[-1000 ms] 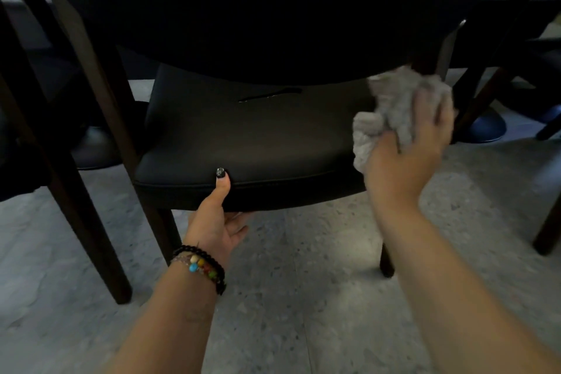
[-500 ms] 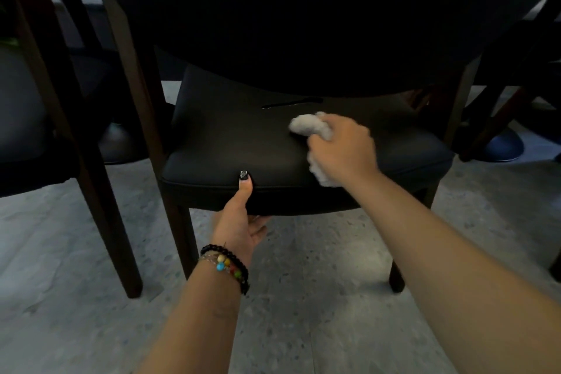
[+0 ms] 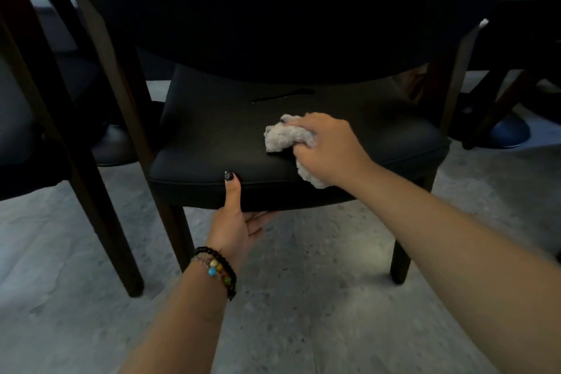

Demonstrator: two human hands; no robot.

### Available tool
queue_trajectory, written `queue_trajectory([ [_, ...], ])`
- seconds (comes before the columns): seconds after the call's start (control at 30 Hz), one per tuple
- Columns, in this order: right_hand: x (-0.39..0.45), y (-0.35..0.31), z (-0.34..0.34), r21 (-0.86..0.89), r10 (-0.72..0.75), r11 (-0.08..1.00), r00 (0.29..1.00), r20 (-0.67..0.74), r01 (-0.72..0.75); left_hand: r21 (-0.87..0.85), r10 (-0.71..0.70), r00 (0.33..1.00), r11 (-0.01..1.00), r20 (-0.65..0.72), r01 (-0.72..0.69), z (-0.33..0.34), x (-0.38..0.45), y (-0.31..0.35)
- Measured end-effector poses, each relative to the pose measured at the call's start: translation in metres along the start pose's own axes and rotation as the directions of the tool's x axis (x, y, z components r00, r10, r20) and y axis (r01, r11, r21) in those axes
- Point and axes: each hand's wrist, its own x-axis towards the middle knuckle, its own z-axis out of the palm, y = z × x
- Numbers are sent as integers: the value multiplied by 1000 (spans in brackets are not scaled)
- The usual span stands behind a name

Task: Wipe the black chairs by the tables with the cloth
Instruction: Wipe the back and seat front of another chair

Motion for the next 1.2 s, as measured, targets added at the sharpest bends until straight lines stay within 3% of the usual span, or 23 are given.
queue_trajectory([
  [0.13, 4, -11, 18, -132, -8, 991, 1000, -9, 6, 79, -92, 994, 992, -63, 97, 8, -18, 17],
  [0.27, 1, -19, -10, -20, 68, 998, 988, 136, -65, 122, -125, 970, 981, -208, 153, 11, -39, 36],
  [0.37, -35, -54, -50, 151, 29, 988, 998, 60, -38, 336, 62, 954, 941, -293, 42, 8, -63, 49],
  [0.43, -71, -85, -82, 288, -97, 950, 991, -97, 121, 424, 322, 918, 883, -230, -203, 6, -89, 73],
  [0.47, -88, -98, -100, 319, -153, 925, 972, -180, 205, 449, 470, 866, 820, -172, -356, 7, -106, 92],
  [0.53, -105, -123, -144, 288, -255, 889, 908, -332, 355, 512, 731, 680, 606, -56, -609, 15, -144, 139],
  [0.6, -104, -146, -192, 179, -358, 862, 819, -448, 475, 616, 882, 467, 334, 62, -713, 26, -178, 186],
  [0.73, -71, -178, -276, -57, -444, 830, 594, -671, 556, 642, 975, 62, -91, 212, -762, 66, -225, 261],
  [0.8, -42, -189, -303, -142, -446, 850, 547, -708, 508, 644, 956, -67, -243, 286, -725, 90, -233, 289],
  [0.83, -24, -192, -313, -166, -430, 877, 581, -691, 451, 633, 940, -84, -287, 331, -719, 101, -232, 302],
  [0.9, 13, -190, -322, -193, -338, 941, 782, -524, 277, 607, 896, -11, -309, 444, -732, 118, -222, 327],
  [0.93, 30, -186, -323, -192, -231, 967, 890, -393, 166, 618, 859, 85, -291, 505, -730, 124, -212, 337],
  [0.97, 46, -180, -323, -160, -93, 986, 961, -262, 51, 651, 800, 228, -247, 555, -718, 129, -200, 346],
  [1.03, 70, -168, -323, -62, 111, 991, 992, -58, -115, 761, 594, 582, -83, 556, -643, 133, -175, 359],
  [1.07, 81, -163, -324, -51, 149, 988, 989, 1, -149, 820, 462, 724, -13, 513, -572, 134, -166, 364],
  [1.1, 91, -160, -323, -74, 181, 981, 982, 47, -177, 866, 349, 811, -3, 470, -501, 133, -157, 367],
  [1.13, 100, -157, -323, -114, 220, 971, 972, 83, -211, 892, 276, 853, -34, 442, -451, 133, -151, 370],
  [1.2, 115, -154, -318, -212, 303, 939, 942, 146, -270, 896, 203, 875, -37, 440, -442, 134, -140, 371],
])
